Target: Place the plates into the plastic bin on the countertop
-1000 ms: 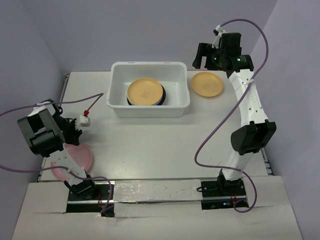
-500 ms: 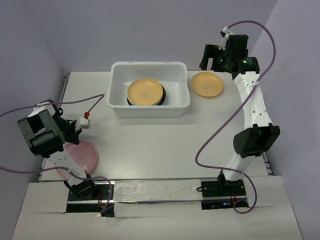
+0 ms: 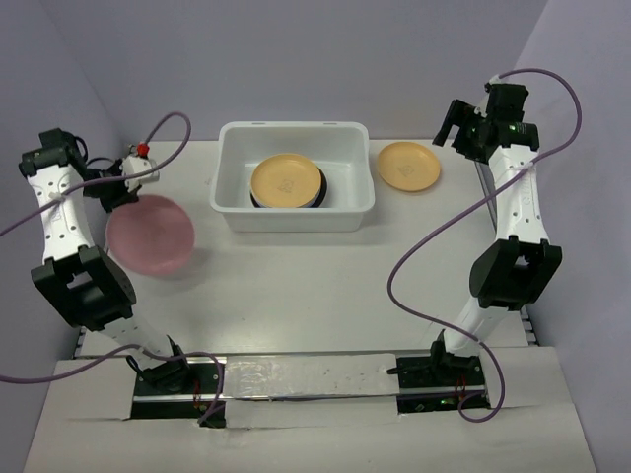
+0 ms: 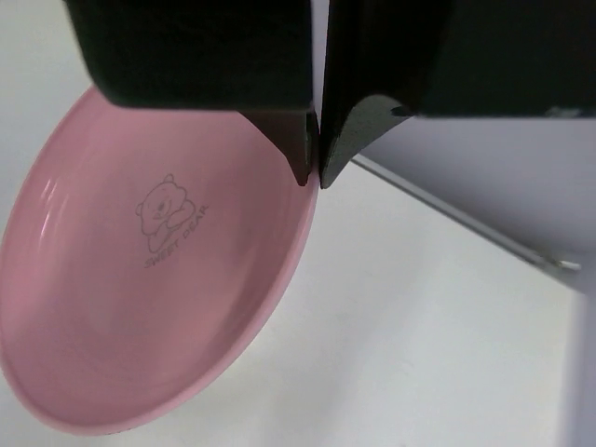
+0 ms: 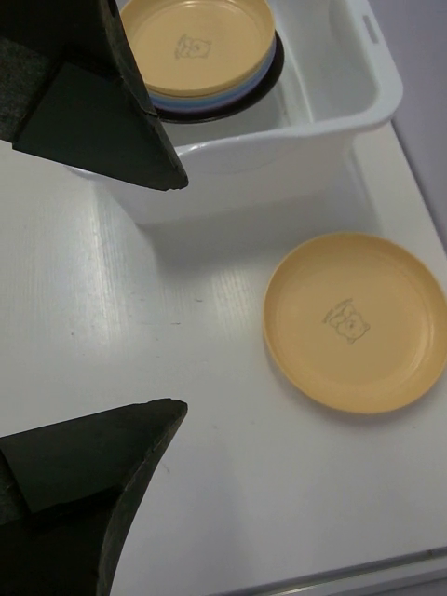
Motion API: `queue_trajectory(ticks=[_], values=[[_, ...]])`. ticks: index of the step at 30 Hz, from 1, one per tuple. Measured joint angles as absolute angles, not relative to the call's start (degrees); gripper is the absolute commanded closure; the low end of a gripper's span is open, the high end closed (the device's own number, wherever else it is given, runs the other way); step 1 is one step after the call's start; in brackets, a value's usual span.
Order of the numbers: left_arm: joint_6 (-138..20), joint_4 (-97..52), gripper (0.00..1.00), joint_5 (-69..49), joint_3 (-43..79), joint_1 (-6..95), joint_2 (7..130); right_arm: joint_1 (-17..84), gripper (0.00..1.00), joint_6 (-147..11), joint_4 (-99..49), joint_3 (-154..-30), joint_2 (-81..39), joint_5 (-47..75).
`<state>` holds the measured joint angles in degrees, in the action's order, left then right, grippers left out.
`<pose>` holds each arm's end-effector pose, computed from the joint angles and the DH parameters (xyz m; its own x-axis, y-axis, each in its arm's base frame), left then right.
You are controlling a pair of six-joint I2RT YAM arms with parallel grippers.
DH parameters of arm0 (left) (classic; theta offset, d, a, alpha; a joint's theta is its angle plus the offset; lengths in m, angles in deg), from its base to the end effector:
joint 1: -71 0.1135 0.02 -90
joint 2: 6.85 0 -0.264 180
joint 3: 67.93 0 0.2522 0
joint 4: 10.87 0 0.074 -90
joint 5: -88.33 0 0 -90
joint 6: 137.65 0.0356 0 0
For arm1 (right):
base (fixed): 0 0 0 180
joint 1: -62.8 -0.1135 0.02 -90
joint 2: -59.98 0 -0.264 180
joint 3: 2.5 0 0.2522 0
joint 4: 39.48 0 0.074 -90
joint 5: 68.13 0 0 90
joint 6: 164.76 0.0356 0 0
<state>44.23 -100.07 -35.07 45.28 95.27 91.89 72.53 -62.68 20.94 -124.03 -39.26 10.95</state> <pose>0.3104 0.1184 0.3374 -0.1820 0.8332 -0.5221 0.8859 0.3694 0.2806 0.3771 -0.0578 0.4025 -0.5911 0.3098 -0.7447 0.1460 0.9491 0.2790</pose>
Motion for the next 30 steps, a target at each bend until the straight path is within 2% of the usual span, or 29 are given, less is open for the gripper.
queue_trajectory(ticks=[6, 10, 14, 18, 24, 30], values=[[31.3, -100.1, 1.0, -44.0, 60.5, 90.0, 91.4, 73.7, 0.0, -58.8, 21.2, -120.7, -41.1, 13.9], [10.6, -91.7, 1.0, -46.3, 64.4, 84.5, 90.6, 73.9, 0.0, -55.9, 21.2, -120.4, -42.1, 15.3], [-10.3, -76.2, 1.0, -41.5, 62.6, 76.4, 90.1, 73.9, 0.0, -52.8, 21.2, -120.4, -42.5, 18.6], [-25.9, -67.3, 1.0, -37.1, 63.2, 68.3, 93.9, 73.7, 0.0, -50.3, 21.2, -120.5, -44.8, 22.7], [-45.8, -62.0, 1.0, -26.9, 66.9, 62.3, 106.0, 73.1, 0.0, -49.0, 21.1, -121.5, -50.0, 25.3], [-54.1, -60.4, 1.0, -13.0, 67.5, 58.6, 114.5, 71.8, 0.0, -48.8, 21.0, -121.9, -52.0, 26.9]])
